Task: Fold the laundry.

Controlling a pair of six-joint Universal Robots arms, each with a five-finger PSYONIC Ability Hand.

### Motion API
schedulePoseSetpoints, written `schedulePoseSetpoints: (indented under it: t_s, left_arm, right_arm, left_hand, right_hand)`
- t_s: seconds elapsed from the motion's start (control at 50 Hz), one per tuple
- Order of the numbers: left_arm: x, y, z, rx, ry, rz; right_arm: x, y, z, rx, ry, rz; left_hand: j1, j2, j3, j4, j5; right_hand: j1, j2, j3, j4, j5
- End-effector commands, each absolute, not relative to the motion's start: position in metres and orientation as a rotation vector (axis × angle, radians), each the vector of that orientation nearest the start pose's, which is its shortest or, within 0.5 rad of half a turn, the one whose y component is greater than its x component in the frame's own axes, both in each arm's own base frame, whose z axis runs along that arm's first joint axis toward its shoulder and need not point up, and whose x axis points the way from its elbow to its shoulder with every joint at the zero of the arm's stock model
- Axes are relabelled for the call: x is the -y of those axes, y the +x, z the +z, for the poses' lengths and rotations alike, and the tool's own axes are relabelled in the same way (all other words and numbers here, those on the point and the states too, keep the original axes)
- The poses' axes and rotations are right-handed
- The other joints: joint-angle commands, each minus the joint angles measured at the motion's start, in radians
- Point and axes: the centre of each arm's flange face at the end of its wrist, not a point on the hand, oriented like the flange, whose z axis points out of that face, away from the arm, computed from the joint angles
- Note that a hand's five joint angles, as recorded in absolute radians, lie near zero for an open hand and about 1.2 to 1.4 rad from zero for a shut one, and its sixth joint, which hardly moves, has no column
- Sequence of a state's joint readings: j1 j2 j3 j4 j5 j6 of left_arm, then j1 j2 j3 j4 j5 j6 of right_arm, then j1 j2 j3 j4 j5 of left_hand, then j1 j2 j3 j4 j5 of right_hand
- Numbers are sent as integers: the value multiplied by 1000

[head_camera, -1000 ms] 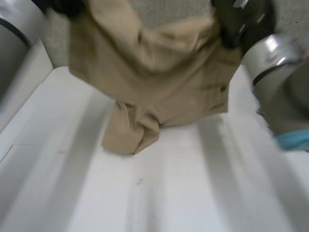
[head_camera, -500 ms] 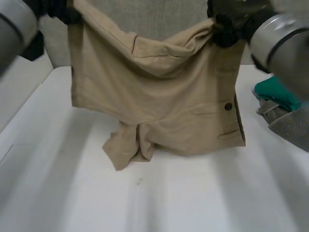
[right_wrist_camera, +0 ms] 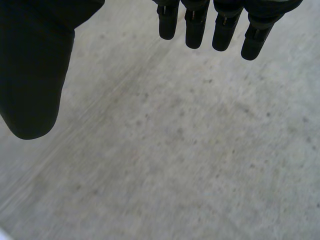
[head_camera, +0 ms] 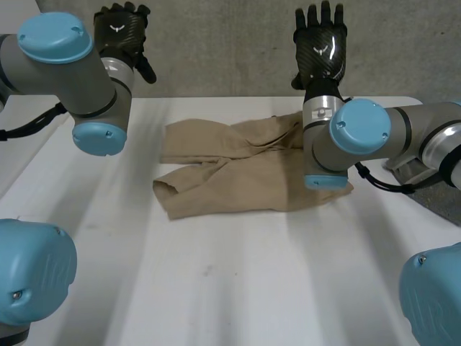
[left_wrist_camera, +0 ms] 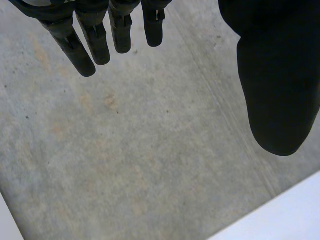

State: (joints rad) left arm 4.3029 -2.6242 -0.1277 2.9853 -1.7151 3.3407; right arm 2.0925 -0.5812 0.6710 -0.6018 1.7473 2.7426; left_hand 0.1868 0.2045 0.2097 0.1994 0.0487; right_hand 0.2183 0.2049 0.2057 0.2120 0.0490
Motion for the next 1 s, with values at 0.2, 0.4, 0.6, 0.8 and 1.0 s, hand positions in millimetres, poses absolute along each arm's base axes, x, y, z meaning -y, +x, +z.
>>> schedulePoseSetpoints:
  t_s: [0.2, 0.4, 0.6, 0.8, 1.0]
  left_arm:
    - [357, -297, 299, -2234, 564, -2259]
    - [272, -295, 264, -2542, 938, -1989]
    - [230, -302, 203, -2770, 1200, -1671]
    - [259, -308, 163, -2804, 1156, -1514]
    - [299, -319, 154, -2714, 1064, -1587]
  right_arm:
    - [379, 306, 245, -2020, -891, -2205]
    - [352, 259, 222, -2169, -1204, -1883]
    - [321, 242, 179, -2069, -1589, -1636]
    - [331, 247, 144, -2054, -1620, -1587]
    - [351, 263, 133, -1965, -1513, -1781]
  left_hand:
    - [-12, -30, -35, -25, -49]
    - [340, 322, 317, 327, 304]
    - [816, 799, 793, 804, 780]
    - [650, 632, 627, 637, 613]
    - [300, 282, 277, 287, 263]
  right_hand:
    - [-44, -30, -31, -37, -49]
    - [-3, 10, 9, 3, -8]
    - [519, 533, 532, 526, 514]
    - [623, 636, 635, 629, 618]
    - [514, 528, 527, 521, 509]
